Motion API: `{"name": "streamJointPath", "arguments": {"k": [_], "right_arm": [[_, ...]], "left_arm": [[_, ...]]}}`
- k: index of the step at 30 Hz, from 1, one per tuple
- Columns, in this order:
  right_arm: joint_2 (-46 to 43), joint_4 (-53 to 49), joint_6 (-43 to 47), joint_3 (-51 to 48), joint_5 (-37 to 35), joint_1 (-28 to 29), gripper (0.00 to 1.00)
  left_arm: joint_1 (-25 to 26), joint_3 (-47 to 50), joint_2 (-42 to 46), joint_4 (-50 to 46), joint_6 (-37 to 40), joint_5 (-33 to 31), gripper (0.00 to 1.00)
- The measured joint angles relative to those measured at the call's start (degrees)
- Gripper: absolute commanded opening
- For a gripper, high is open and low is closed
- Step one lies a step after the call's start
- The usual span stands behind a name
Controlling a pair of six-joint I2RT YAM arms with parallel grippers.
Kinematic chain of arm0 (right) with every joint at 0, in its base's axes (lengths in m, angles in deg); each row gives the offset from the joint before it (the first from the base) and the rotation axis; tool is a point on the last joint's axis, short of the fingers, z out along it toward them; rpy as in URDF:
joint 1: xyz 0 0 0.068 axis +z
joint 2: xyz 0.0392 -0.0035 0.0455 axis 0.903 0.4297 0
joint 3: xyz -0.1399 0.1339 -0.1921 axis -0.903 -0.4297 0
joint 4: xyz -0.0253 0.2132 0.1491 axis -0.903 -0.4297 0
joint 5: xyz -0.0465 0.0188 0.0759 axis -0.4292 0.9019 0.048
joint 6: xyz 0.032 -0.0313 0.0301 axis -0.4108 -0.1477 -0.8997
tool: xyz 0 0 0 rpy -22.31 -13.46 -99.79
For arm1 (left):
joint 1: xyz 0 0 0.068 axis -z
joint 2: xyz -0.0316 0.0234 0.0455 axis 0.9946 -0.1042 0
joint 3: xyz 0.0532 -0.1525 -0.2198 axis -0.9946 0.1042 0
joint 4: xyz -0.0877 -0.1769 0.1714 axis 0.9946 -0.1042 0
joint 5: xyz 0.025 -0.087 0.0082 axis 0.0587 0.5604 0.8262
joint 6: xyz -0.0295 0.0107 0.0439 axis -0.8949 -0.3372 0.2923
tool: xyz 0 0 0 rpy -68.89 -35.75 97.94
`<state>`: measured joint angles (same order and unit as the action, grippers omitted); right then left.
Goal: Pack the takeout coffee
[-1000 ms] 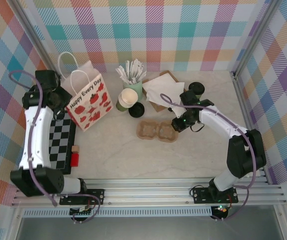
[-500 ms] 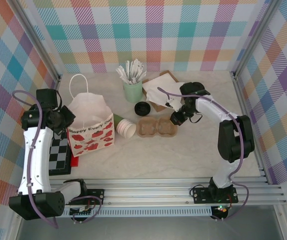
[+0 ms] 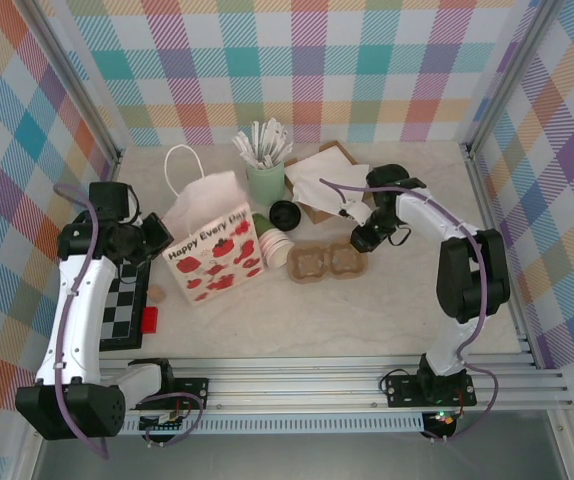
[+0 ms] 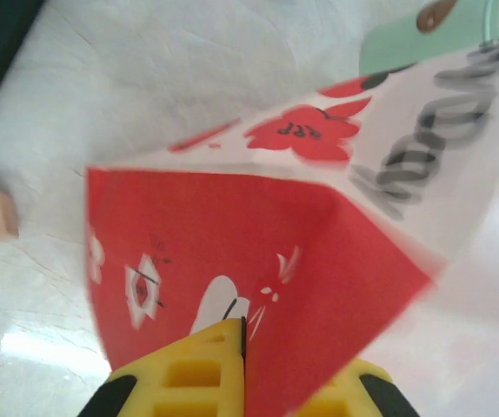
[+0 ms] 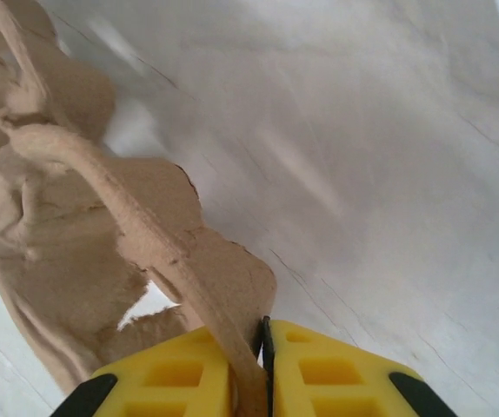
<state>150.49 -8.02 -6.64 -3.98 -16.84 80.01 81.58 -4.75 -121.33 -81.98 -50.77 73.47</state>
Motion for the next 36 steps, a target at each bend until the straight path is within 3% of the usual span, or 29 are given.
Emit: {"name": "streamJointPath", "arguments": {"k": [6,9,11,15,19,23,27,36], "right_arm": [[0.7,-0.2,1.7,0.7,-5.1,-2.6,0.23],[1.7,-0.2,1.9,1.6,-6.1,-2.7,0.41],[1.4,0.2,0.0,1.6,-5.0,-2.7,0.5],[-3.6,4.2,-12.4,0.2,-3.4,-2.6,0.61],[-14.5,9.8,-33.1,-5.2,-2.2,-1.9,0.78],[-16.8,10.8,-44.8,-6.5,-4.6,4.1,0.82],[-13.3,12.0,-52.7,-7.4,-7.0,11.3,0.82],[-2.5,15.6,-58.7,-9.9,-12.0,17.1,0.71]], "left_arm": [[2.6,0.0,-2.1,0.2,0.1,2.1,0.07],[2.6,0.0,-2.1,0.2,0.2,2.1,0.08],[2.6,0.0,-2.2,0.2,0.8,2.2,0.15],[3.3,0.1,-2.1,0.6,2.0,2.4,0.25],[4.9,0.2,-1.5,1.8,2.8,2.8,0.31],[5.7,0.1,-1.1,1.8,4.2,2.2,0.7],[5.7,-1.6,-0.9,0.7,6.8,-1.6,1.0],[5.7,-5.1,1.1,0.4,9.4,-8.4,1.0]]}}
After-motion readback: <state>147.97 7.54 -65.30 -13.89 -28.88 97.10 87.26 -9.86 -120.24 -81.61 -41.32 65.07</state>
